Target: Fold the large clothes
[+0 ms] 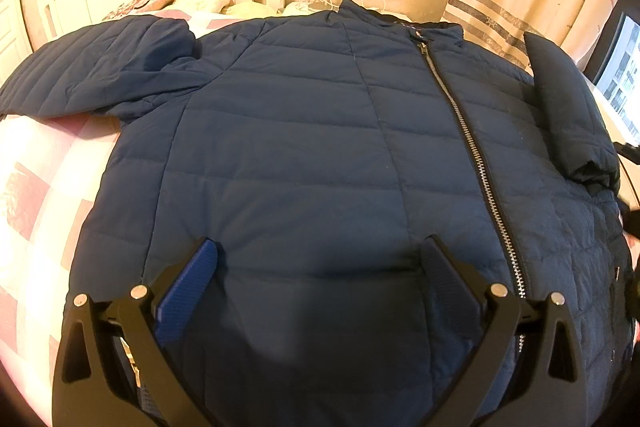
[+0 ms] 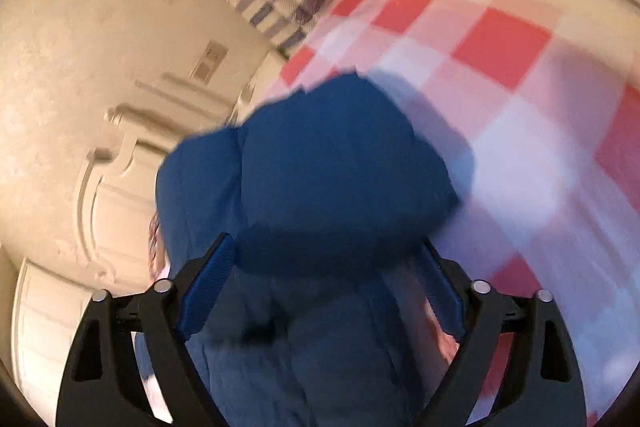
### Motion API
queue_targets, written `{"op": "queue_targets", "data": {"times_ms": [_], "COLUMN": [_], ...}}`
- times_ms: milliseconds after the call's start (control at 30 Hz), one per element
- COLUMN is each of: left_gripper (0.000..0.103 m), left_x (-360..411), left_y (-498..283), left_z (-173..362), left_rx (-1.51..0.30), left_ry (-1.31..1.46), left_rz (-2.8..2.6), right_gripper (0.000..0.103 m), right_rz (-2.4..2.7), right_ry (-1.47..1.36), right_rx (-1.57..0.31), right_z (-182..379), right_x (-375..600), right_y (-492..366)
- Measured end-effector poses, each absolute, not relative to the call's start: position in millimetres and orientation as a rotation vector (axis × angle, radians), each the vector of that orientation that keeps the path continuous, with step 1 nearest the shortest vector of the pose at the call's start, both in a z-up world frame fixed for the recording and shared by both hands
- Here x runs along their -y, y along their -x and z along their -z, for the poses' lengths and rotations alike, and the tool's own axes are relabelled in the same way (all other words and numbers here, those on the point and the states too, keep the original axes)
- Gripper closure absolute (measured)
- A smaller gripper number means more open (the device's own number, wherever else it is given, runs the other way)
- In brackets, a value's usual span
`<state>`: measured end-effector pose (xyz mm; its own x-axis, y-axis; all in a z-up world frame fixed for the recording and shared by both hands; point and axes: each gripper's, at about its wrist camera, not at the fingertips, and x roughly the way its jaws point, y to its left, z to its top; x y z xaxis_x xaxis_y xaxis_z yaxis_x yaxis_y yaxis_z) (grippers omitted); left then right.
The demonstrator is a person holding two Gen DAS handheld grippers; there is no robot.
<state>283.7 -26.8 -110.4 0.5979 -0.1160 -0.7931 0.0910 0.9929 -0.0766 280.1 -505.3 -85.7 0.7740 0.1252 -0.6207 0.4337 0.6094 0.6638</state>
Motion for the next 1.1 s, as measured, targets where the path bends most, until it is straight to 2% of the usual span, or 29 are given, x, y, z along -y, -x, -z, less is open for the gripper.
{"op": "queue_targets", "data": {"times_ms": [33,67,167,267,333,400,433,533,700,833,1000,1100], "left_gripper": [0.002,0.002,0.002,0.002,0.002,0.002,0.002,0.002,0.002,0.002,0.002,0.002], "left_x": [26.7,26.5,25.5,23.3,20.0,16.9,15.6,12.8,12.1,12.5,12.4,1.3], "left_y": [-283.7,-283.2,-284.1,-283.9,-283.3,-282.1,-281.6,-280.4,-280.6,-279.1,-279.4,-288.0], "left_z": [110.4,110.3,110.5,109.9,108.9,108.2,107.6,106.7,106.6,106.8,106.8,100.3], "left_rx": [-0.922,-0.921,-0.919,-0.913,-0.905,-0.901,-0.897,-0.889,-0.887,-0.885,-0.897,-0.934], "left_ry": [0.031,0.032,0.037,0.054,0.076,0.091,0.101,0.116,0.119,0.121,0.128,0.218], "left_rz": [0.121,0.122,0.122,0.126,0.128,0.132,0.134,0.136,0.137,0.136,0.141,0.177], "right_gripper": [0.06,0.067,0.072,0.071,0.07,0.043,0.016,0.014,0.014,0.014,0.014,0.014], "right_rz": [0.217,0.216,0.14,-0.043,-0.248,-0.429,-0.483,-0.543,-0.37,-0.039,0.15,0.15], "right_ry": [-0.857,-0.771,-0.56,-0.335,-0.216,-0.133,-0.11,-0.054,-0.055,-0.054,-0.203,-0.224], "right_rx": [-0.642,-0.581,-0.49,-0.43,-0.467,-0.53,-0.546,-0.518,-0.481,-0.601,-0.817,-0.842], "right_z": [76.1,59.9,18.6,-22.9,-37.1,-41.8,-41.9,-44.6,-36.3,7.2,77.1,84.8], "right_x": [497.8,485.6,435.2,357.0,296.4,243.2,225.7,198.1,241.9,312.5,383.2,389.1], "right_y": [-277.6,-281.1,-294.6,-314.3,-332.4,-348.3,-353.4,-345.8,-319.7,-324.6,-343.1,-348.7]}}
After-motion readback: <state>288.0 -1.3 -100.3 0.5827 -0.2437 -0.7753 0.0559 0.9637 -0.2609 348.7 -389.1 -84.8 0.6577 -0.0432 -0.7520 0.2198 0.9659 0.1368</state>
